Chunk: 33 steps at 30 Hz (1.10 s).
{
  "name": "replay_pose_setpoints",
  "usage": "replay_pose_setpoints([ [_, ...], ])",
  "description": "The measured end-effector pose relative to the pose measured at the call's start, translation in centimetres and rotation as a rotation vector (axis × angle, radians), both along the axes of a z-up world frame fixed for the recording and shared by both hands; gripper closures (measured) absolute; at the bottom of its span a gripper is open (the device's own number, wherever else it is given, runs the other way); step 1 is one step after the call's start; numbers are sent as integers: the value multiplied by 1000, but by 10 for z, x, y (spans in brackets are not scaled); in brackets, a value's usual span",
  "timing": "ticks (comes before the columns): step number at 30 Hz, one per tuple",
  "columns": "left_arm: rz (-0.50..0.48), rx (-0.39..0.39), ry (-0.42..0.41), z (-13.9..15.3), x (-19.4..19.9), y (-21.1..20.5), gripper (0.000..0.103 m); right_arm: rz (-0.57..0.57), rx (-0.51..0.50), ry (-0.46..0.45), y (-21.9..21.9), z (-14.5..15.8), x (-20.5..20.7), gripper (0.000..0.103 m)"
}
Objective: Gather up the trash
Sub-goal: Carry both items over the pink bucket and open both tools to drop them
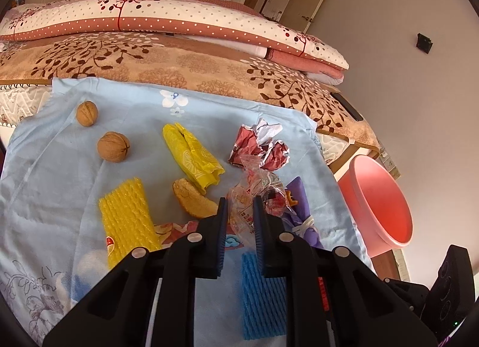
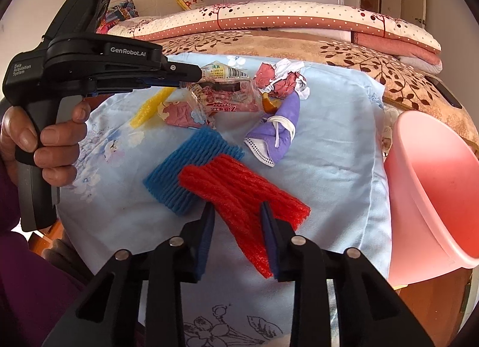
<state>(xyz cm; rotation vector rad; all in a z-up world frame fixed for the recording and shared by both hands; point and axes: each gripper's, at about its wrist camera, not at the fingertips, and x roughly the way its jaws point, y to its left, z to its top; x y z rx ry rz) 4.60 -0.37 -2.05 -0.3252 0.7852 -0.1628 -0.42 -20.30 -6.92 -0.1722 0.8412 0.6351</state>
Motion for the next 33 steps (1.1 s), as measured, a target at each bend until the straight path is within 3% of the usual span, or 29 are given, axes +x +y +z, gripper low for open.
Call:
replay_pose_setpoints([
  [1, -1, 3, -10, 3, -2, 0, 87, -1, 11, 2, -1, 1, 0, 88],
  [4, -6, 13, -44, 12, -9, -1, 87, -7, 55, 7, -6, 6, 1, 91],
  [15, -37, 34, -148, 38, -19, -19, 87, -136, 232, -48, -47, 44, 8, 92],
  [33, -151, 36, -216, 54, -8, -84, 87, -450, 292, -126, -132, 62, 28, 92],
])
